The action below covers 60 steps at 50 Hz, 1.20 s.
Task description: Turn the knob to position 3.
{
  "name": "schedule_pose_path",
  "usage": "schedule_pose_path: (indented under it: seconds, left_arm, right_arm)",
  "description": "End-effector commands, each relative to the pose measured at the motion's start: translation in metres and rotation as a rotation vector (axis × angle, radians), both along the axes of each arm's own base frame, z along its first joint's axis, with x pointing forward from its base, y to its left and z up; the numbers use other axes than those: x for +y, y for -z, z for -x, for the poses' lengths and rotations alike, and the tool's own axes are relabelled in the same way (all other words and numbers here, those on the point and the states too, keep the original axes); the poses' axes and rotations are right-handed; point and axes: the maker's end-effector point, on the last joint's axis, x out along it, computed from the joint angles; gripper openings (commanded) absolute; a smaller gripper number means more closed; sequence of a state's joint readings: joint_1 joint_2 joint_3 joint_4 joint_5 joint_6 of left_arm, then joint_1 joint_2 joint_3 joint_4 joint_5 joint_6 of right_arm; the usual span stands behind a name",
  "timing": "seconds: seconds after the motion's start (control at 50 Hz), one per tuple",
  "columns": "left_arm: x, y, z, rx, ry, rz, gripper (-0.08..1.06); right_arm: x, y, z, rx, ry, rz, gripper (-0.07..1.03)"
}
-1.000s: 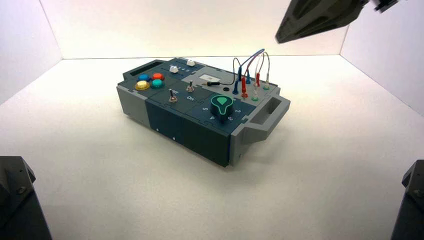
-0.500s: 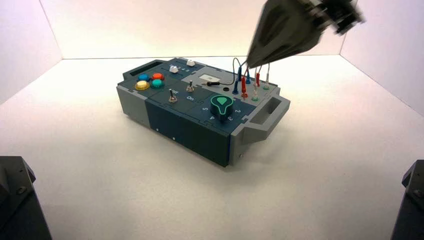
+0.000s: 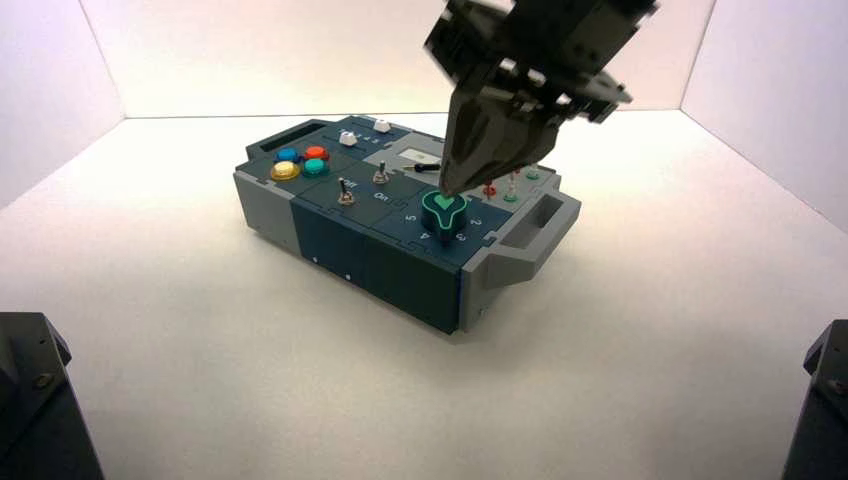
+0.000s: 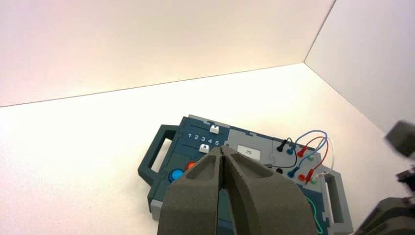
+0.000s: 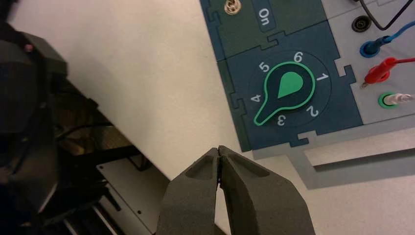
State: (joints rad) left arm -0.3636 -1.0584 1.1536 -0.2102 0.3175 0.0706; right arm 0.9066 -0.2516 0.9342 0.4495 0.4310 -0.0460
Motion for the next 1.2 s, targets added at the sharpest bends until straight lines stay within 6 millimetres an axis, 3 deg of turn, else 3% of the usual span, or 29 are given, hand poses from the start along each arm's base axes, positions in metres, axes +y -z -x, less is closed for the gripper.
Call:
schedule_pose_path:
  seconds: [0.02, 0.54, 0.9, 1.2]
  left_arm:
    - [-0.001, -0.006, -0.002, -0.016, 0.002, 0.008, -0.03]
    - [-0.001, -0.007, -0.002, -0.019, 0.002, 0.009, -0.03]
    - [-0.001, -0.011, 0.000, -0.037, 0.002, 0.014, -0.03]
    - [-0.001, -0.011, 0.000, -0.036, 0.002, 0.017, -0.03]
  right_arm:
    - [0.011, 0.001, -0.008, -0.020, -0.014, 0.000, -0.02]
    - [0.027, 0.018, -0.024, -0.015, -0.018, 0.035, -0.02]
    - [0.022, 0.036, -0.026, 0.004, 0.003, 0.067, -0.02]
    - [0.017, 0.038, -0.031, 0.004, 0.025, 0.069, -0.02]
